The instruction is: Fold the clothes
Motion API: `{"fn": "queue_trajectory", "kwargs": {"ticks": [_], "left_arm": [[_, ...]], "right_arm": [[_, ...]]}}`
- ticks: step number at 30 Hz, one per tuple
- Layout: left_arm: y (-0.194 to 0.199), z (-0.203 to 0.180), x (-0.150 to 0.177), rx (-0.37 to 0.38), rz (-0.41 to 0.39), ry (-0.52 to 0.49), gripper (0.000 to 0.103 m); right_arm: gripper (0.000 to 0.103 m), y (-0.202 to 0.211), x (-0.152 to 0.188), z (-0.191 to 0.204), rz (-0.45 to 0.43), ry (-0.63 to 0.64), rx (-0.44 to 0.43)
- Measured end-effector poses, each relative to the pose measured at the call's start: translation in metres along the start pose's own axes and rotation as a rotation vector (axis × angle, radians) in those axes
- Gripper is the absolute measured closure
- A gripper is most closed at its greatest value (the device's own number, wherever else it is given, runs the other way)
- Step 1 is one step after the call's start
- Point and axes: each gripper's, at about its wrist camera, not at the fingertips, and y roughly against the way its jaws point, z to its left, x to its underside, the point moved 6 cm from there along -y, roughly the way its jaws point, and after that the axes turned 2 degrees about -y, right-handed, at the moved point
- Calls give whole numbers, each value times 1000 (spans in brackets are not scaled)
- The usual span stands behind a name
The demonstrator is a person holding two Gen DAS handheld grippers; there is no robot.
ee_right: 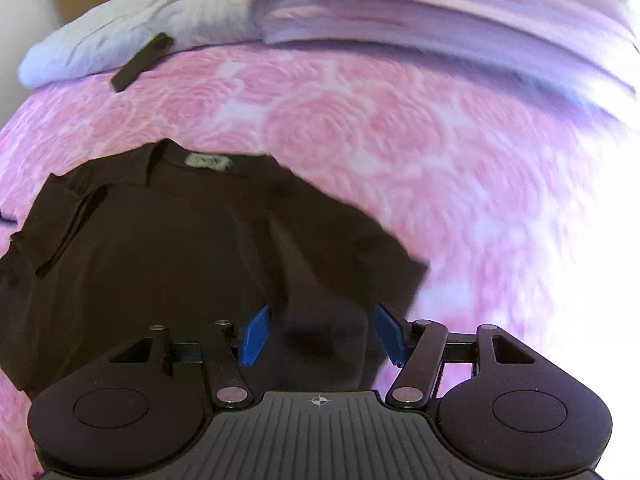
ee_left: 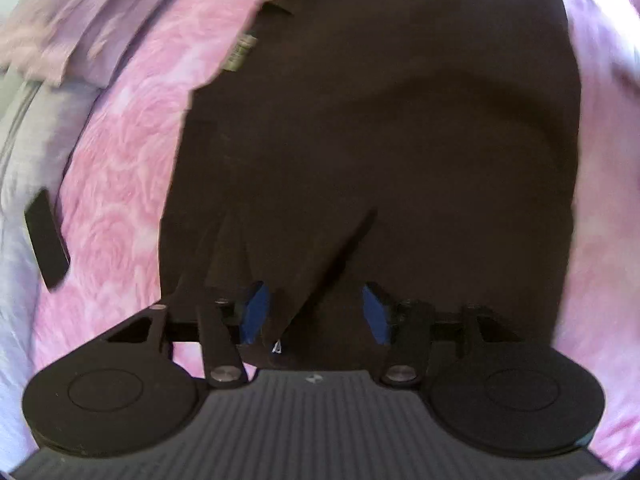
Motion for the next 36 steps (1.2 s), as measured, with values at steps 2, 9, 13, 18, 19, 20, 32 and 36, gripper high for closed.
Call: {"fn": "queue_trajectory", "kwargs": {"ticks": [2,9,13,18,19,20,32,36], "left_arm": [[-4,-5,7,-4,-2,-21,75],[-6,82,14,37,-89,418,100],[-13,112,32,86,-91,633,100],[-14,123,44,141,-99,780,100],[-10,129,47,154,-117,817,101],[-3,135,49,165,-144,859,101],[-48,198,53,198,-142,1120,100],[-62,190,64,157,-63,1136,93]], "right_arm": [[42,-2,7,2,8,-15,25],[42,-28,10,-8,-28,-9,63],[42,-48,-4,-28,-83,-132,19],[101,-65,-23,-46,-68,-284,-57],[102,-64,-26,-48,-65,-301,-63],[102,-58,-30,-49,-72,-293,-64],[101,-61,-83,-70,-142,-248,-47],[101,-81,-74,-79,-110,-319,8]]}}
